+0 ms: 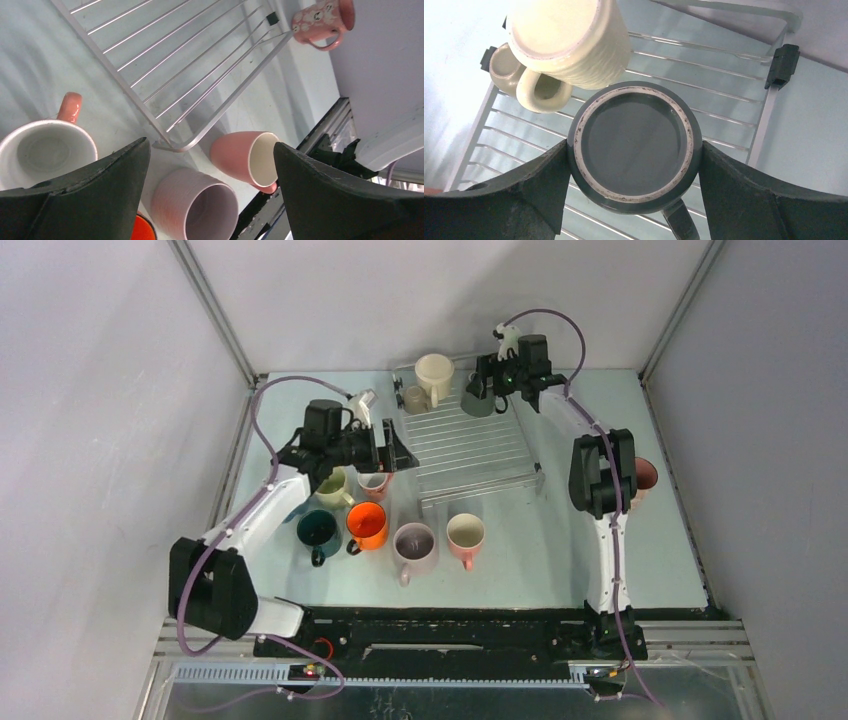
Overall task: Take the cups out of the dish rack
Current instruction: Unload the cup from the dish rack.
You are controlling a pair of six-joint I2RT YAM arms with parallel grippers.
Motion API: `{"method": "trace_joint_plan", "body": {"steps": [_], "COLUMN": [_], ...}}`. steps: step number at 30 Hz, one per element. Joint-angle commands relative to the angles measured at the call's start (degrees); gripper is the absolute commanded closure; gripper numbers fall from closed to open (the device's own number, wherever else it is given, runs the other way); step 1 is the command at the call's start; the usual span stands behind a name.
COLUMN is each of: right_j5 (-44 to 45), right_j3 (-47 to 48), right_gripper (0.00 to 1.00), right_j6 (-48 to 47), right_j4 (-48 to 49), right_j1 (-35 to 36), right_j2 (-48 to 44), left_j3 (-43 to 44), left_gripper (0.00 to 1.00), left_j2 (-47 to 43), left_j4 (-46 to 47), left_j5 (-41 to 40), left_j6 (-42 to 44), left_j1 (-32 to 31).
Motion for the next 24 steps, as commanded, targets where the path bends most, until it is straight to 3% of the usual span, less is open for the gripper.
{"method": "trace_joint_plan", "body": {"steps": [1, 6, 17, 24], "right_j5": [1.62, 3.16, -1.07, -4.90], "right_j3": [0.52, -1.40, -9.61, -18.78], "right_gripper": [0.84, 0.86, 0.88, 0.91], "right_j6": [5.17, 8.13, 20.55, 30.44], "right_j4": [2.57, 1.17, -1.93, 1.10], "right_j1": [1.02, 1.68, 2.24, 4.63], "right_j2": [-8.21, -12.26, -24.27, -32.87], "left_j3": [0.24, -0.73, -6.38, -8.79], "left_gripper": [0.00, 0.00, 0.00, 0.00], "left_j2": [-3.65, -5.39, -5.09, -1.86], "left_j4": [3.73, 8.40, 30.67, 44.31], "left_j5": [2.17, 2.35, 2.87, 1.49], "left_j6": [-3.03, -9.09, -28.64, -39.60], "left_j1": [-0.37, -0.41, -0.94, -2.61]}}
